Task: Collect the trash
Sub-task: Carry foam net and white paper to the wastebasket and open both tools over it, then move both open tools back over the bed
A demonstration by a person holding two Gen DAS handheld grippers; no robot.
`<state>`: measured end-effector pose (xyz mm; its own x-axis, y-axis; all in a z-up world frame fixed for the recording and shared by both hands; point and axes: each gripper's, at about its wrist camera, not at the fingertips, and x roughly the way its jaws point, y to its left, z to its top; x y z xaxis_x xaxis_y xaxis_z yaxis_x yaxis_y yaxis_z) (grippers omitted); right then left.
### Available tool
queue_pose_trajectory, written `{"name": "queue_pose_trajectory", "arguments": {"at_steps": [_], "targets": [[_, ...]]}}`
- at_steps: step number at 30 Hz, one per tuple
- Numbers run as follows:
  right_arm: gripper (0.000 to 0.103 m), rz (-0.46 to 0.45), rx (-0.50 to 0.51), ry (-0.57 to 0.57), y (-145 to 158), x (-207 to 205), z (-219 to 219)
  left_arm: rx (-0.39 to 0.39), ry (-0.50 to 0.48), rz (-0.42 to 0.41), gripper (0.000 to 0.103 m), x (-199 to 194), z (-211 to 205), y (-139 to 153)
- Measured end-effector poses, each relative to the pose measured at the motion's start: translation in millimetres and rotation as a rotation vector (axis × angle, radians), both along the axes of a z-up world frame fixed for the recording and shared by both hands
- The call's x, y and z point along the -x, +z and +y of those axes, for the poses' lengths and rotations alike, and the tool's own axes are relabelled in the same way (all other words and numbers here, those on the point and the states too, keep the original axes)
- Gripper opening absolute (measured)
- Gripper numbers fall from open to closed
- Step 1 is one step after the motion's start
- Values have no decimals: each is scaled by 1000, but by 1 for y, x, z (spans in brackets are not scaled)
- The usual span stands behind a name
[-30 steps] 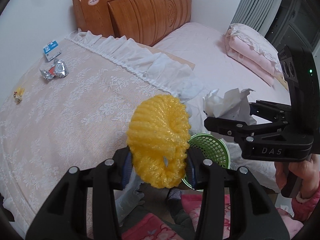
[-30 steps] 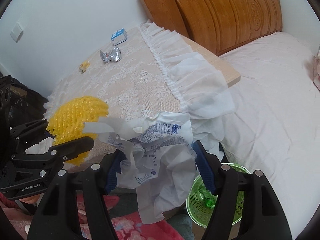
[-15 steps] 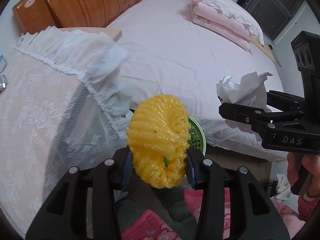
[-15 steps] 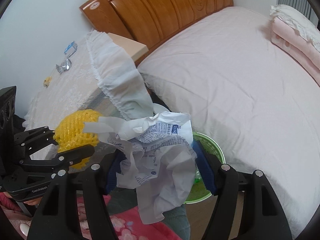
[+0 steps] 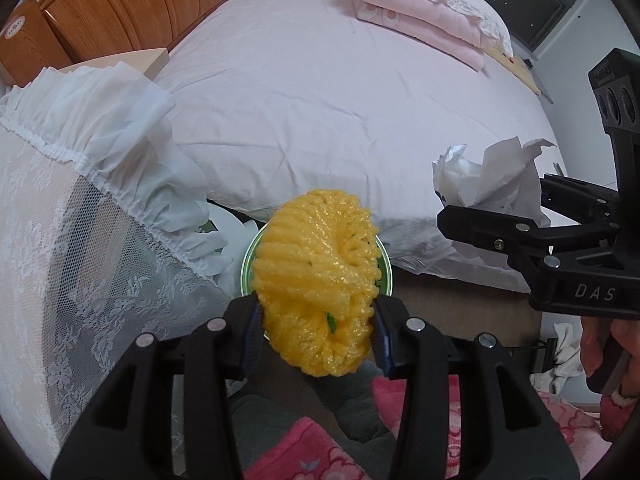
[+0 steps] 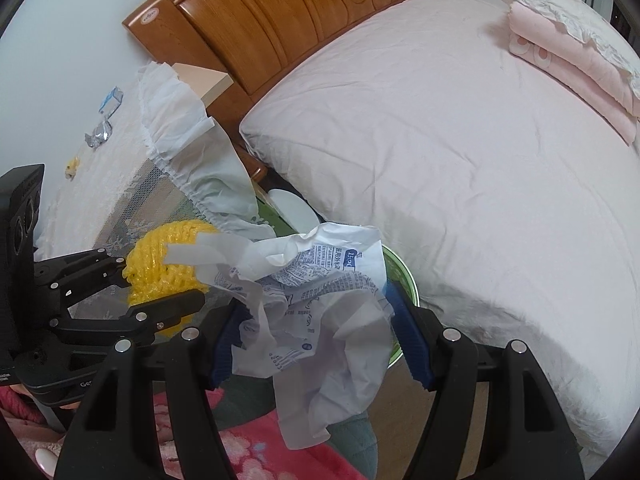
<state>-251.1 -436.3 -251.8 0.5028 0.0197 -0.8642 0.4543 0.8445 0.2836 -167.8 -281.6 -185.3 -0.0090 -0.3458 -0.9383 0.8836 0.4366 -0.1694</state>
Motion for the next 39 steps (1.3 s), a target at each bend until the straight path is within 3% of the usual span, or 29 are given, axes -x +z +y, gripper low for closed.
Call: {"name": "queue_pose_trajectory", "arguments": {"at_steps": [3,10,20,31,32,34,35,39], "targets": [[69,-6,-4,-5,-1,2,-1,-4,-12,-4,47,2,-2,1],[69,-16,-14,-30,0,6,-6,-4,-38,-18,68,6,-6,6],[69,-6,-23,-59,-3,9,-8,29,-5,6,92,5,-1,11],[69,34,-31,-26,-11,-1,-2,59,101,-11,93,-12,18,19],[74,47,-31,-13,-13,-4,0,62,110,-16,93,-14,21,20],[94,70,-10,-1,-14,-8,6,65,123,-25,93,-18,26,21],[99,81,11,2,-14,-11,9,65,131,-30,93,-20,29,22],[101,106,23,20,-16,-18,16,64,160,-38,93,-28,38,23]]}}
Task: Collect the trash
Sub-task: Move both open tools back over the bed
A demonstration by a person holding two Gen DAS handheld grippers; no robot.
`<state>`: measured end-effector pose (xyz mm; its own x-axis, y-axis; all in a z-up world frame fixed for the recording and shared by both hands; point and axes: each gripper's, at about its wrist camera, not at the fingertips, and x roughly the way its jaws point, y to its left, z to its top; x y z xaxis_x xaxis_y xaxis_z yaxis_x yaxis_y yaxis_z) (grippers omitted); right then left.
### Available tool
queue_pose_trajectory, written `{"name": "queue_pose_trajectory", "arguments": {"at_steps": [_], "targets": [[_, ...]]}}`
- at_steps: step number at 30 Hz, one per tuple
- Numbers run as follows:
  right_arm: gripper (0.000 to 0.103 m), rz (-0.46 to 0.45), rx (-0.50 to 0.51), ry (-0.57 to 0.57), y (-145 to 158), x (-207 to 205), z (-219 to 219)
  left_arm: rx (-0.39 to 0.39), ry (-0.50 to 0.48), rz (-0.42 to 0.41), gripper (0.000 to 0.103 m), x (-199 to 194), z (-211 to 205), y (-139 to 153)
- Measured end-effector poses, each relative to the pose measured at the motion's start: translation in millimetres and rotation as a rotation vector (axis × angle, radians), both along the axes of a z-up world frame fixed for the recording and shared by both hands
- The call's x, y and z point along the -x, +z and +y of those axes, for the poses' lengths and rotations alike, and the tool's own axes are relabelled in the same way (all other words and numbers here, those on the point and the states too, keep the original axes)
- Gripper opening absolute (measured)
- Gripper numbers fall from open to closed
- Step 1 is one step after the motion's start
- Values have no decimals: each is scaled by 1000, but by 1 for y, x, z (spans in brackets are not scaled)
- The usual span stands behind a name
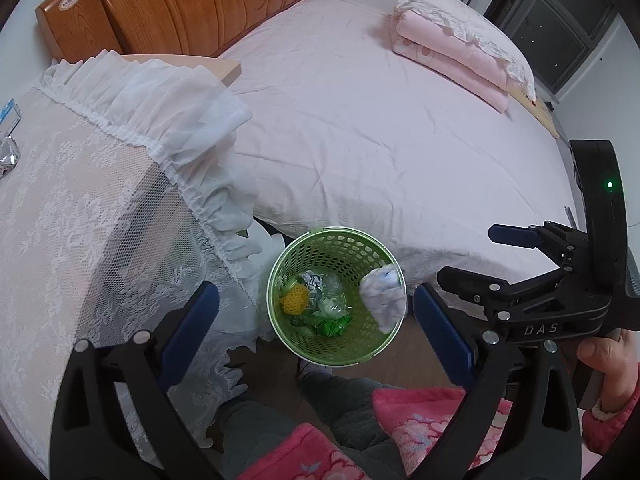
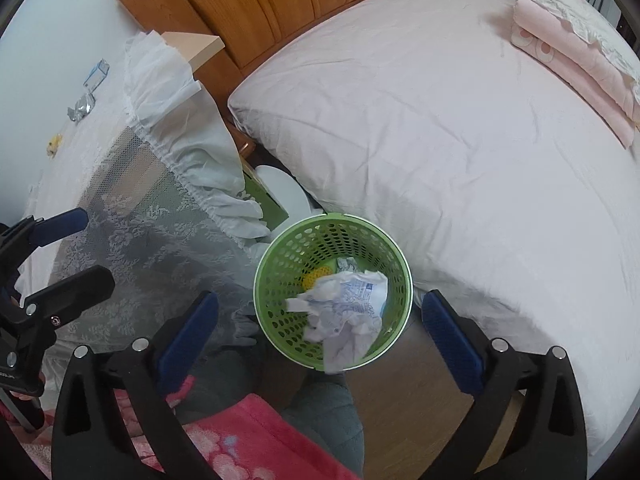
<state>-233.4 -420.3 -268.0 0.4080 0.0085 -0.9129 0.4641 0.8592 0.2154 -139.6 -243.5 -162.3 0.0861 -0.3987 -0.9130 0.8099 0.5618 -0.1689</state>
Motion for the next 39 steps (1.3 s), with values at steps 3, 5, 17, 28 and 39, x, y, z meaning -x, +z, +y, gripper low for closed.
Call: {"name": "queue_pose_trajectory", "arguments": {"at_steps": [3,5,17,28,39], "targets": [[101,6,-6,-1,-3,-2,0,-5,21,-7,93,-4,6,1],[101,9,-8,-2,-4,-6,0,-8,32,-12,93,-7,9,2],[101,-39,-8,62,15,-49,19,-20,192,-122,95,-44,56,24],[101,-164,3,290,57,-144,91,-9,499,-171,95,-117,167,55],[101,-231,98,613,98,-237,193,-14,688,-229,95,-184,269,65]]}}
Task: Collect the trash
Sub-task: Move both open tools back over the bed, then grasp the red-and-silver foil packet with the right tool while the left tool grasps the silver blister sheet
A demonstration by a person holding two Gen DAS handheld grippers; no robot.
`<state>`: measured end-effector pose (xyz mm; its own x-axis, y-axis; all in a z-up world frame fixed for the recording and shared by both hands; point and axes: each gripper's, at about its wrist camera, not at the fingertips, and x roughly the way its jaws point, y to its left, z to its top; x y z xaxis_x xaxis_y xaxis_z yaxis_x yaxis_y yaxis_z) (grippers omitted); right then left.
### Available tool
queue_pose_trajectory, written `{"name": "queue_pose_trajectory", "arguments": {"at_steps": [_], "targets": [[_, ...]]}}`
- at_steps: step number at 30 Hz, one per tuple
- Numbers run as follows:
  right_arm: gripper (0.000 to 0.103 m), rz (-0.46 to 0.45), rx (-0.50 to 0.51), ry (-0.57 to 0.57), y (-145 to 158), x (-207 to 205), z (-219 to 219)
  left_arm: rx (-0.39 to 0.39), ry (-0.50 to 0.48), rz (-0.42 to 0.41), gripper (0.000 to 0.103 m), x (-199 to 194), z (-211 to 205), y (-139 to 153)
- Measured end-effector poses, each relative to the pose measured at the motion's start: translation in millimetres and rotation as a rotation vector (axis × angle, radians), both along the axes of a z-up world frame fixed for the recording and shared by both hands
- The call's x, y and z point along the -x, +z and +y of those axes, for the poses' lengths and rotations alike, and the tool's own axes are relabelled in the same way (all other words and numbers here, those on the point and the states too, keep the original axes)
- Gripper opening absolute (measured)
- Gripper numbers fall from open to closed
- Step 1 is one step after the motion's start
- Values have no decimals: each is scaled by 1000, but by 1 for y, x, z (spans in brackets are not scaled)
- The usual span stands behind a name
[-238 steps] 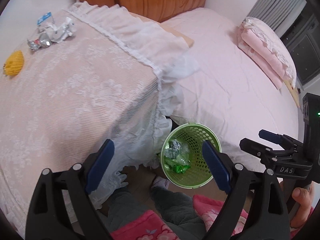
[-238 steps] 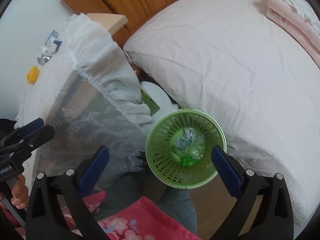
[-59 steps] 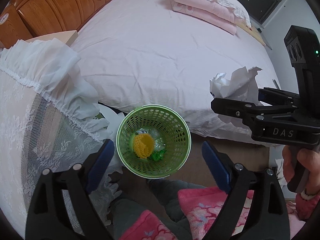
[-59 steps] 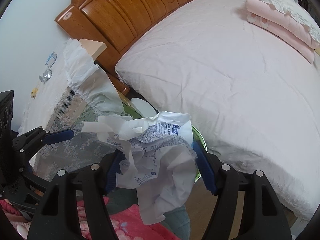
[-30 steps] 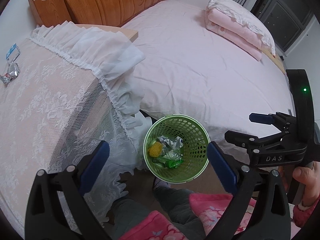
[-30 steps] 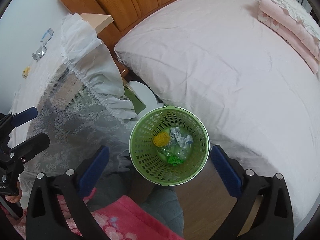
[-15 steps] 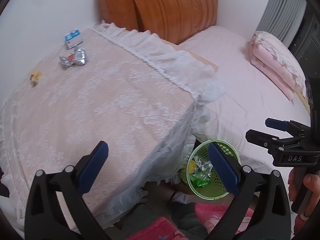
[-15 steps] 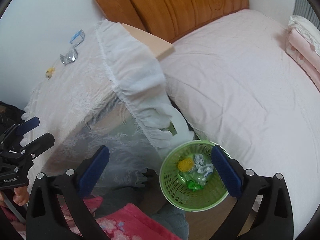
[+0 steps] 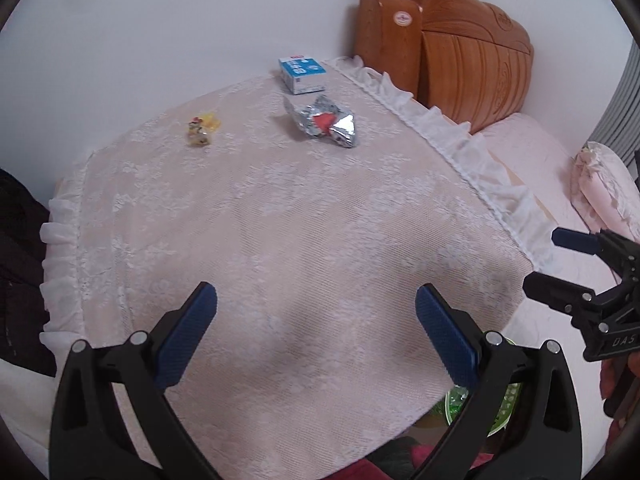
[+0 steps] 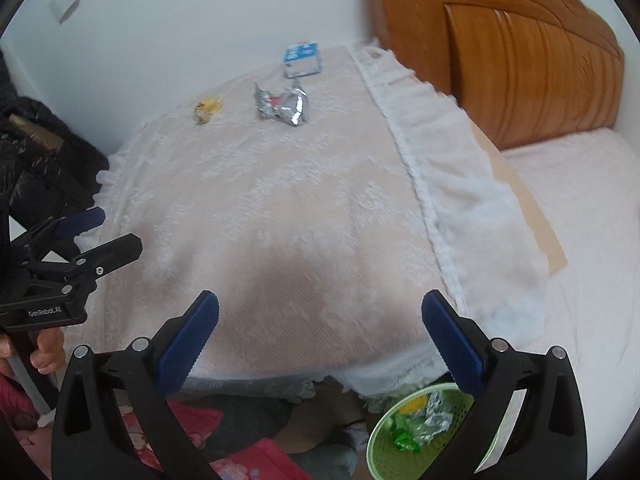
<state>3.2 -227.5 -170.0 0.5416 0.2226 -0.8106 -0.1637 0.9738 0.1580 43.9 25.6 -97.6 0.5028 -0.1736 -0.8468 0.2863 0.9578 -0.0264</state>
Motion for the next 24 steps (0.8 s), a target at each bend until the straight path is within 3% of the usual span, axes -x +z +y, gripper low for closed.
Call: {"name": "queue_pose_trajectory", "arguments": {"at_steps": [6,11,16,24], "targets": [[101,-33,83,88,20,-68,43,18,71,-17,95,-45,47,-4],[101,-6,27,67,19,-134,57,15,121,-29,95,-85,77,-15],[98,29,52,62,5,-191,73,34,140,-27,95,-115,98,-30],[84,122,-94,-88,-24,-255,61,88,147,3,95,-133,107,-41]]}}
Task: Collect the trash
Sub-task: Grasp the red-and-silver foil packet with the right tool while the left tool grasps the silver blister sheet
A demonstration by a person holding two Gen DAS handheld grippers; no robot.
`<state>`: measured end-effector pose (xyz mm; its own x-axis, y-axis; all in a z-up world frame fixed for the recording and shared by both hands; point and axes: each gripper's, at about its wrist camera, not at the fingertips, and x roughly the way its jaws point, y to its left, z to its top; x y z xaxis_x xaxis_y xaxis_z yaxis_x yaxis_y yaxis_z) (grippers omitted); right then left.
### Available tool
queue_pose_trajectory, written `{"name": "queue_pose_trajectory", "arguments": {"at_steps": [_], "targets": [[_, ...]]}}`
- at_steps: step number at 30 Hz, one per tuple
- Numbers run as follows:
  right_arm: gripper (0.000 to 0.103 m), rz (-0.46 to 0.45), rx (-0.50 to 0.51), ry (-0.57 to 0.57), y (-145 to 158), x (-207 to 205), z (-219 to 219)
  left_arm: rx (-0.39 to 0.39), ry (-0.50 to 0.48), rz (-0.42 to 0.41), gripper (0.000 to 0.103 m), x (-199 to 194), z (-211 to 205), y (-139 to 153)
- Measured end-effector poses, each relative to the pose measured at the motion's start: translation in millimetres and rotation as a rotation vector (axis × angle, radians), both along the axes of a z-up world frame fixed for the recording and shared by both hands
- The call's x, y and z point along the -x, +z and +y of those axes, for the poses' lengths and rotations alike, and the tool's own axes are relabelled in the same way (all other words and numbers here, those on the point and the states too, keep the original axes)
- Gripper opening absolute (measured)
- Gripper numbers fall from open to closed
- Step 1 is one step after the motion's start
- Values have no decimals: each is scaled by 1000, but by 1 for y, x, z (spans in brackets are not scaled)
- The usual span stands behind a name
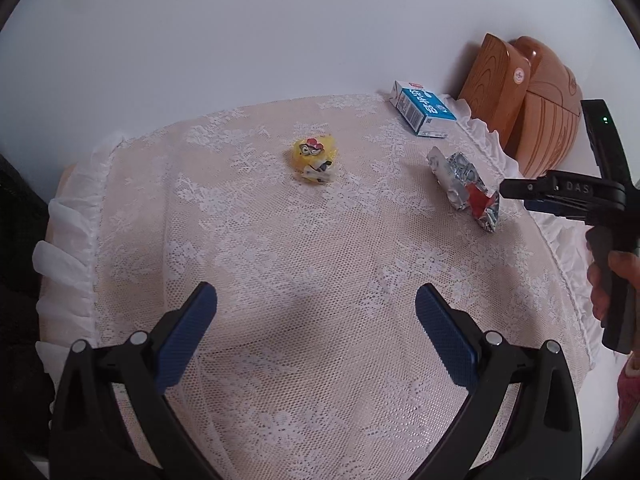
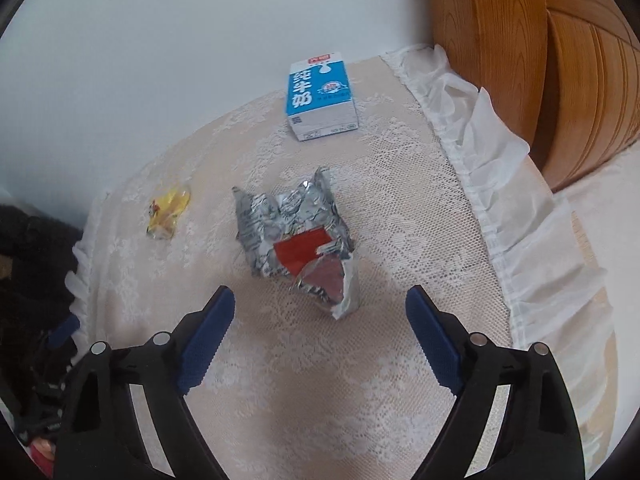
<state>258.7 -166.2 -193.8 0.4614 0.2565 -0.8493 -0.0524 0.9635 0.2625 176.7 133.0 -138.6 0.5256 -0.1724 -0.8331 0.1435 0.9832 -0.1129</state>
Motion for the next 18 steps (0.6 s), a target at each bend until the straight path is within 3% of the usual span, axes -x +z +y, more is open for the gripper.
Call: {"name": "queue_pose_trajectory", "arguments": {"at_steps": [4,11,13,15,18], "targets": [[83,-41,98,58,-8,-6,21,2,-18,8,95,3,-1,-2],[83,-31,241,108,-37,-16,36,-9,-34,21,95,7,-4,-6],[71,-39,257,104,-39,-16,36,-9,-38,23,95,6,-6,-6],[44,-36,240,103,-41,-15,36,-10,-40,25,95,5,-8,-6],[43,-61,225,84,-36,-9,32,-9,-51,27,95,1,-15,-4]]}}
